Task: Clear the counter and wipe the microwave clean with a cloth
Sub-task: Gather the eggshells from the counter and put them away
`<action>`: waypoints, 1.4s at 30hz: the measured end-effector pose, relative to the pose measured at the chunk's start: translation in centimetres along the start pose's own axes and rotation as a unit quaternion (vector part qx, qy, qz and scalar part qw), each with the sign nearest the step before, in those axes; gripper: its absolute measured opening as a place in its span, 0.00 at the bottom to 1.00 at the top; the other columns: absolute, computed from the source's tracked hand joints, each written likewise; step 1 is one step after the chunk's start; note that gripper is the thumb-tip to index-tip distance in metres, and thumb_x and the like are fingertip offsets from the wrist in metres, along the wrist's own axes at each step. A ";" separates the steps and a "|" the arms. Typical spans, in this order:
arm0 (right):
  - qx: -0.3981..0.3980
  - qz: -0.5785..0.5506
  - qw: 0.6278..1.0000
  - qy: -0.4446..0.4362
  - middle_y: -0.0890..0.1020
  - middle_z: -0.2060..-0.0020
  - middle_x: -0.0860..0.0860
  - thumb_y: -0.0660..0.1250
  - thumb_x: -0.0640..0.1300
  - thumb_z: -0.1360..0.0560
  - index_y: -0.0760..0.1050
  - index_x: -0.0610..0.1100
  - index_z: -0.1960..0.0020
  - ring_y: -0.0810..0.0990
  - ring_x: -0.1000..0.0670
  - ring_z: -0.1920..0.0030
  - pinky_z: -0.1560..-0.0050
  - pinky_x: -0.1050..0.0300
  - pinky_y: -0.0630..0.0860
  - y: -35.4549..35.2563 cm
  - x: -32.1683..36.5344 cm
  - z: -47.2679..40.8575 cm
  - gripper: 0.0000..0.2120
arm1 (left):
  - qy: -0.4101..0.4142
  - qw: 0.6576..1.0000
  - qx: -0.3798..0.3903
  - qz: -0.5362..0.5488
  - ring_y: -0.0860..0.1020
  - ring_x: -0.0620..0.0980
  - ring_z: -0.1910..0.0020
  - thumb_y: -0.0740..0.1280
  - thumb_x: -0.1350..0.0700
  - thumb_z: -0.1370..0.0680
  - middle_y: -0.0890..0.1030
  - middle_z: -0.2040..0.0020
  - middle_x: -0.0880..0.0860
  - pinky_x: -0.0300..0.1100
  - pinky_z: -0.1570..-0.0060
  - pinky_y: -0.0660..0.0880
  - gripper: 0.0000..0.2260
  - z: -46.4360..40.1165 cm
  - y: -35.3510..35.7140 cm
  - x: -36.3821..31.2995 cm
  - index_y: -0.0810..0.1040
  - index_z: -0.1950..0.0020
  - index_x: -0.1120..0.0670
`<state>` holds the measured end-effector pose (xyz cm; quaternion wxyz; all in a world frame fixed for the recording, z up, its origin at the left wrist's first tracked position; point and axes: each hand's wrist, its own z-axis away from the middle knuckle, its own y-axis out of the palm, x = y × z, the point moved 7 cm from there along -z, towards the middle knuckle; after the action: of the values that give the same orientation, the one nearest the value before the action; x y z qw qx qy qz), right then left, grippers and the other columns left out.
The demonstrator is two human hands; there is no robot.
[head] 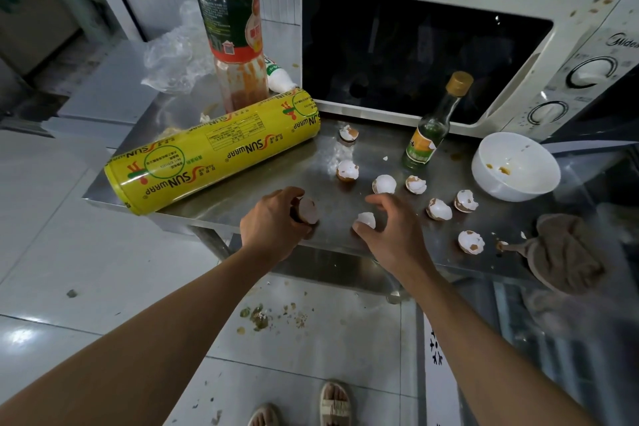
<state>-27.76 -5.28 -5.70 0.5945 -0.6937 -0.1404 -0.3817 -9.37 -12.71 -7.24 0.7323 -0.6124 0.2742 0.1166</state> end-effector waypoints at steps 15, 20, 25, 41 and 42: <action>0.073 0.020 0.996 -0.056 0.75 0.39 0.49 0.73 0.39 0.31 0.71 0.46 0.35 0.72 0.50 0.39 0.40 0.62 0.68 2.9 2.5 -0.7 0.25 | 0.009 0.999 0.023 0.030 0.76 0.51 0.44 0.77 0.50 0.35 0.78 0.41 0.49 0.50 0.51 0.78 0.30 -0.1 0.2 0.4 0.71 0.35 0.48; 0.110 0.019 0.992 -0.062 0.75 0.37 0.49 0.74 0.41 0.32 0.70 0.46 0.33 0.70 0.49 0.35 0.35 0.55 0.67 4.2 3.4 -1.3 0.28 | -0.001 0.998 0.024 0.058 0.79 0.52 0.47 0.77 0.52 0.35 0.80 0.43 0.52 0.50 0.49 0.78 0.30 -0.2 0.1 1.0 0.73 0.35 0.53; 0.155 0.027 0.986 -0.062 0.76 0.37 0.49 0.75 0.41 0.33 0.70 0.47 0.32 0.71 0.48 0.35 0.35 0.55 0.67 4.8 3.7 -2.3 0.31 | 0.006 0.998 0.016 0.055 0.79 0.53 0.50 0.78 0.53 0.36 0.81 0.46 0.55 0.49 0.48 0.77 0.26 -0.2 -0.3 1.6 0.77 0.40 0.56; 0.203 0.025 0.972 -0.118 0.76 0.44 0.46 0.74 0.40 0.31 0.75 0.45 0.37 0.75 0.46 0.43 0.40 0.48 0.70 7.3 5.2 -2.6 0.23 | 0.030 0.999 0.000 0.038 0.78 0.50 0.57 0.76 0.56 0.34 0.83 0.56 0.52 0.43 0.56 0.75 0.12 0.0 -0.5 1.7 0.82 0.52 0.54; 0.203 0.022 0.972 -0.119 0.76 0.44 0.45 0.73 0.39 0.31 0.75 0.44 0.37 0.75 0.46 0.43 0.41 0.48 0.70 7.4 5.2 -2.6 0.23 | 0.030 0.999 -0.005 0.042 0.78 0.50 0.58 0.76 0.56 0.34 0.83 0.56 0.52 0.42 0.57 0.74 0.11 0.0 -0.6 1.7 0.82 0.52 0.54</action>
<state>-20.43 -10.95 -7.35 0.7099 -0.6020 -0.2695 -0.2470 -7.69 -13.15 -7.70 0.7151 -0.6072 0.3210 0.1299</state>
